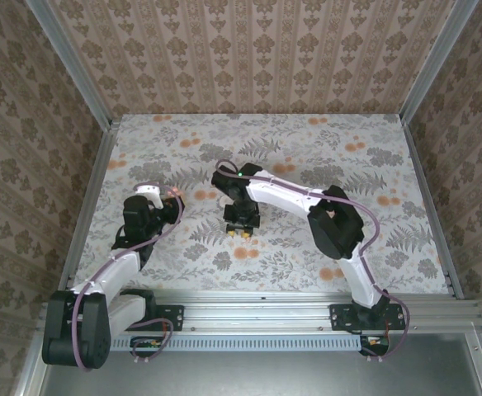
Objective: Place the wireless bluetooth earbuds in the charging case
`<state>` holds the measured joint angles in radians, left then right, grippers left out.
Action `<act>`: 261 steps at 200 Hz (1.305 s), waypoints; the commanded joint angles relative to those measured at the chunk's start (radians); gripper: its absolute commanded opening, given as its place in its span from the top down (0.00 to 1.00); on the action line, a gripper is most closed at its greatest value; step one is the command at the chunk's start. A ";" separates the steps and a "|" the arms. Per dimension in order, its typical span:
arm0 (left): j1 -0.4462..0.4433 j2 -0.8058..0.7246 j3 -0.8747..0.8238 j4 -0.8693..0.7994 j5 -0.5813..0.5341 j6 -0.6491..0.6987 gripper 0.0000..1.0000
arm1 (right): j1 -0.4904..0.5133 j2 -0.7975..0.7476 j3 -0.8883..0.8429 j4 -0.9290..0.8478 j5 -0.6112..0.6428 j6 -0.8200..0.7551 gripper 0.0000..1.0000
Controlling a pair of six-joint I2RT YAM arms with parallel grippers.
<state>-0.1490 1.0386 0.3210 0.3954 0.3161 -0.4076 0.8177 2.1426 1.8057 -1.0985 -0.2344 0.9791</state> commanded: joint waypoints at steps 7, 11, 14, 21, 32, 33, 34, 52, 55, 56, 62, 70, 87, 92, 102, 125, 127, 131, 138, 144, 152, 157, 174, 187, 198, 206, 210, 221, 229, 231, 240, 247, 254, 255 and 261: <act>0.007 -0.006 0.015 0.004 -0.012 0.009 0.92 | -0.028 -0.063 -0.046 -0.101 0.018 0.147 0.70; 0.008 -0.006 0.018 -0.002 -0.012 0.011 0.92 | -0.033 -0.061 -0.051 -0.107 0.011 0.155 0.70; 0.006 -0.007 0.020 -0.006 -0.013 0.015 0.92 | -0.041 -0.062 -0.054 -0.111 0.006 0.161 0.70; 0.007 -0.008 0.025 -0.018 -0.015 0.025 0.92 | -0.052 -0.058 -0.055 -0.121 0.003 0.170 0.70; 0.007 -0.009 0.033 -0.034 -0.017 0.045 0.92 | -0.064 -0.051 -0.050 -0.137 0.012 0.182 0.70; 0.007 -0.009 0.034 -0.036 -0.017 0.047 0.92 | -0.066 -0.051 -0.050 -0.138 0.013 0.184 0.70; 0.007 -0.010 0.034 -0.037 -0.017 0.048 0.92 | -0.066 -0.051 -0.050 -0.138 0.013 0.184 0.70; 0.002 -0.012 0.042 -0.060 -0.018 0.081 0.92 | -0.078 -0.033 -0.051 -0.121 0.001 0.220 0.70; 0.001 -0.011 0.041 -0.061 -0.018 0.085 0.92 | -0.079 -0.031 -0.053 -0.115 -0.005 0.226 0.70; 0.000 -0.011 0.042 -0.061 -0.018 0.086 0.92 | -0.080 -0.031 -0.053 -0.109 -0.006 0.228 0.70; -0.002 -0.011 0.041 -0.060 -0.020 0.094 0.92 | -0.081 -0.025 -0.057 -0.088 -0.017 0.242 0.70; -0.007 -0.011 0.041 -0.062 -0.018 0.103 0.92 | -0.082 -0.015 -0.059 -0.068 -0.028 0.259 0.69; -0.019 -0.013 0.044 -0.075 -0.024 0.124 0.91 | -0.086 0.015 -0.056 -0.044 -0.049 0.280 0.69; -0.022 -0.015 0.048 -0.083 -0.028 0.132 0.91 | -0.087 0.025 -0.051 -0.046 -0.051 0.283 0.69; -0.030 -0.018 0.054 -0.103 -0.037 0.146 0.91 | -0.089 0.050 -0.043 -0.047 -0.062 0.288 0.69; -0.044 -0.020 0.062 -0.124 -0.049 0.165 0.91 | -0.089 0.076 -0.028 -0.043 -0.071 0.307 0.69; -0.045 -0.020 0.063 -0.125 -0.050 0.164 0.91 | -0.090 0.078 -0.027 -0.042 -0.071 0.309 0.69; -0.048 -0.019 0.063 -0.125 -0.051 0.165 0.91 | -0.091 0.077 -0.032 -0.037 -0.071 0.315 0.68; -0.052 -0.018 0.061 -0.126 -0.056 0.170 0.91 | -0.091 0.075 -0.043 -0.024 -0.074 0.325 0.67; -0.056 -0.019 0.060 -0.126 -0.059 0.170 0.91 | -0.092 0.071 -0.056 -0.009 -0.076 0.335 0.66; -0.060 -0.021 0.057 -0.125 -0.064 0.173 0.91 | -0.093 0.066 -0.073 0.007 -0.077 0.346 0.66; -0.063 -0.022 0.055 -0.124 -0.065 0.174 0.91 | -0.094 0.064 -0.085 0.018 -0.078 0.354 0.66; -0.070 -0.032 0.050 -0.124 -0.074 0.175 0.91 | -0.095 0.062 -0.115 0.044 -0.088 0.371 0.66; -0.073 -0.038 0.053 -0.123 -0.074 0.180 0.91 | -0.094 0.060 -0.138 0.062 -0.096 0.383 0.66; -0.074 -0.040 0.056 -0.125 -0.075 0.185 0.91 | -0.094 0.060 -0.154 0.085 -0.107 0.394 0.66; -0.075 -0.041 0.056 -0.125 -0.078 0.185 0.90 | -0.092 0.060 -0.160 0.094 -0.109 0.400 0.66; -0.075 -0.041 0.055 -0.125 -0.079 0.187 0.90 | -0.091 0.061 -0.158 0.096 -0.108 0.402 0.67; -0.076 -0.039 0.053 -0.122 -0.081 0.187 0.90 | -0.092 0.065 -0.149 0.092 -0.106 0.401 0.67; -0.078 -0.038 0.055 -0.122 -0.081 0.187 0.90 | -0.090 0.068 -0.143 0.086 -0.103 0.399 0.68; -0.079 -0.038 0.054 -0.121 -0.081 0.187 0.90 | -0.089 0.069 -0.142 0.083 -0.103 0.399 0.68; -0.081 -0.040 0.052 -0.124 -0.083 0.188 0.91 | -0.089 0.071 -0.138 0.078 -0.100 0.398 0.68; -0.083 -0.040 0.051 -0.123 -0.083 0.190 0.90 | -0.089 0.070 -0.141 0.075 -0.098 0.398 0.69; -0.083 -0.041 0.050 -0.123 -0.086 0.189 0.91 | -0.088 0.068 -0.145 0.077 -0.096 0.399 0.70; -0.083 -0.041 0.050 -0.124 -0.086 0.189 0.90 | -0.088 0.069 -0.145 0.078 -0.096 0.400 0.70; -0.083 -0.039 0.048 -0.120 -0.087 0.190 0.90 | -0.087 0.066 -0.148 0.080 -0.095 0.402 0.71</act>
<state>-0.2256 1.0122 0.3519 0.2718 0.2413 -0.2386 0.7238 2.2108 1.6733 -1.0203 -0.3264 1.3483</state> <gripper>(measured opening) 0.194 0.304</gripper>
